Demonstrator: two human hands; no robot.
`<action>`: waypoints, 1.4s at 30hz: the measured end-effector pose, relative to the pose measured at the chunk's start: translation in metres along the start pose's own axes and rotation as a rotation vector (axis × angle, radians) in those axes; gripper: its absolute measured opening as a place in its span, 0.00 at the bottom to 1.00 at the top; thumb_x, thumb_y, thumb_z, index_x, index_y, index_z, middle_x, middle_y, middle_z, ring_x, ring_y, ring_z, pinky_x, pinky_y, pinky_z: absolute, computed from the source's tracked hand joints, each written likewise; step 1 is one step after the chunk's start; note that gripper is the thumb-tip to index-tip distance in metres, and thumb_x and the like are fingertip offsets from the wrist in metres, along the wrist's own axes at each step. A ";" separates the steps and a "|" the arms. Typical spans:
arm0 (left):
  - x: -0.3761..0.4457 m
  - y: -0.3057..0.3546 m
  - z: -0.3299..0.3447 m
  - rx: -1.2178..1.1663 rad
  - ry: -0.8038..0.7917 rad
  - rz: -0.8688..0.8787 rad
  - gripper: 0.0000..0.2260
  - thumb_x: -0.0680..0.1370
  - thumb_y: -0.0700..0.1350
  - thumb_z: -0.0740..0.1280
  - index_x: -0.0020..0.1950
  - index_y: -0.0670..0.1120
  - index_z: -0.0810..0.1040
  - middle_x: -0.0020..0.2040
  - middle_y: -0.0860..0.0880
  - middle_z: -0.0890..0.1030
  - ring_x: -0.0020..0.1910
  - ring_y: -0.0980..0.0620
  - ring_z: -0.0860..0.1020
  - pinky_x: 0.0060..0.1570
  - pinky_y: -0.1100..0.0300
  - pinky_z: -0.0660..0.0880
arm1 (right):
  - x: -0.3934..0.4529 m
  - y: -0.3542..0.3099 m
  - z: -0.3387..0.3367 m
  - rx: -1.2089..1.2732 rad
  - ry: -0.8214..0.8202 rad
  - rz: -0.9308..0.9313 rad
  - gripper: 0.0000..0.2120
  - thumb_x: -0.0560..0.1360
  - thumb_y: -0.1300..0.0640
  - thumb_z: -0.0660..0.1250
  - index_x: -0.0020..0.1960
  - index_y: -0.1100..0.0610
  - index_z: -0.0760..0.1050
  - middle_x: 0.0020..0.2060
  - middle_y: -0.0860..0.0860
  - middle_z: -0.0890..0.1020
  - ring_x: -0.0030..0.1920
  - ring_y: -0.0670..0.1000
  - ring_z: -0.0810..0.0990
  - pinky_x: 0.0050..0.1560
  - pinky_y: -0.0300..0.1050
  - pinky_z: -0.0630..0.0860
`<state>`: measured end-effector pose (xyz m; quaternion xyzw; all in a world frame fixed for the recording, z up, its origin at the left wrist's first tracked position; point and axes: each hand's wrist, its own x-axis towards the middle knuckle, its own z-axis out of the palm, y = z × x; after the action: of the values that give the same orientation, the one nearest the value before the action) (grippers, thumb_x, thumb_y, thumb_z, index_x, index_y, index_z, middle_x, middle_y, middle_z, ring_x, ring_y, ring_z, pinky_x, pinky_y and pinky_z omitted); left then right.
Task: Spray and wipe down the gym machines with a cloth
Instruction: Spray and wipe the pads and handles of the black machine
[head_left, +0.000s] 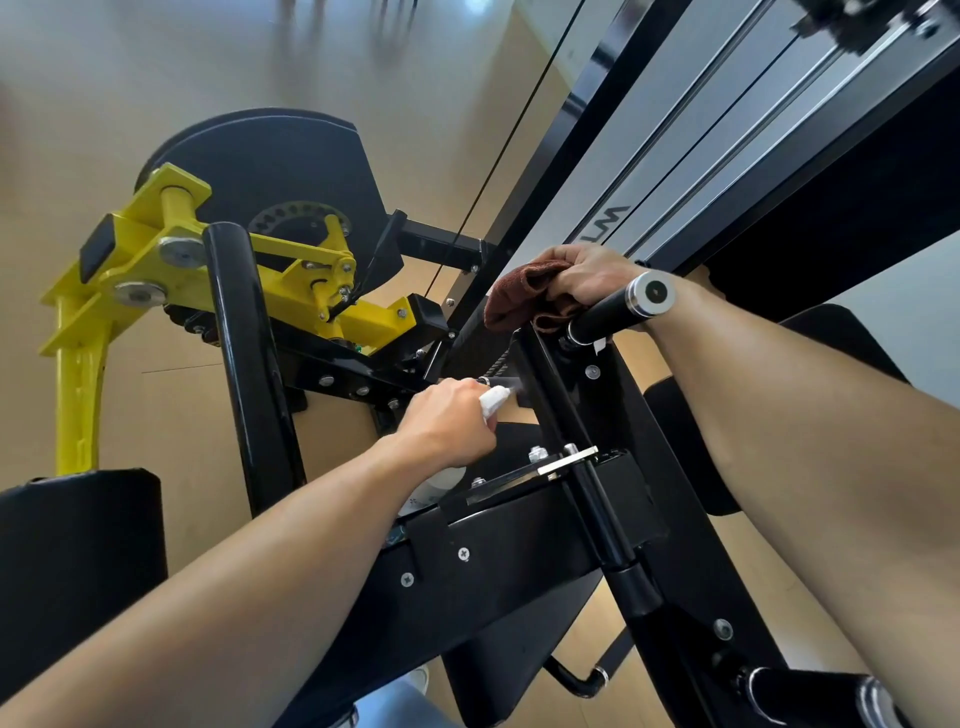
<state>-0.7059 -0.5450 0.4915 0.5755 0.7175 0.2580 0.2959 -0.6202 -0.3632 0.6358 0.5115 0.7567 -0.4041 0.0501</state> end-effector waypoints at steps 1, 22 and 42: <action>-0.001 0.001 0.001 0.002 -0.006 0.000 0.03 0.73 0.44 0.67 0.44 0.52 0.77 0.42 0.50 0.77 0.41 0.46 0.76 0.38 0.56 0.68 | 0.000 0.000 0.000 -0.003 0.006 0.002 0.15 0.78 0.71 0.66 0.53 0.52 0.80 0.50 0.58 0.84 0.48 0.56 0.85 0.47 0.46 0.83; 0.003 -0.005 0.006 0.144 -0.216 0.111 0.05 0.75 0.49 0.63 0.40 0.50 0.72 0.40 0.50 0.77 0.40 0.45 0.76 0.32 0.57 0.64 | 0.000 0.002 0.001 -0.014 0.040 -0.015 0.14 0.76 0.70 0.67 0.53 0.52 0.81 0.53 0.57 0.84 0.53 0.56 0.83 0.59 0.53 0.82; -0.003 -0.002 -0.005 -0.016 -0.092 -0.046 0.04 0.76 0.45 0.67 0.49 0.52 0.75 0.46 0.49 0.78 0.44 0.45 0.76 0.41 0.55 0.69 | -0.004 -0.020 -0.009 -0.400 -0.149 0.034 0.16 0.79 0.67 0.67 0.55 0.45 0.77 0.54 0.57 0.83 0.50 0.55 0.84 0.51 0.48 0.81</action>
<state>-0.7103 -0.5482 0.4935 0.5678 0.7140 0.2302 0.3390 -0.6314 -0.3635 0.6553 0.4728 0.8072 -0.2818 0.2133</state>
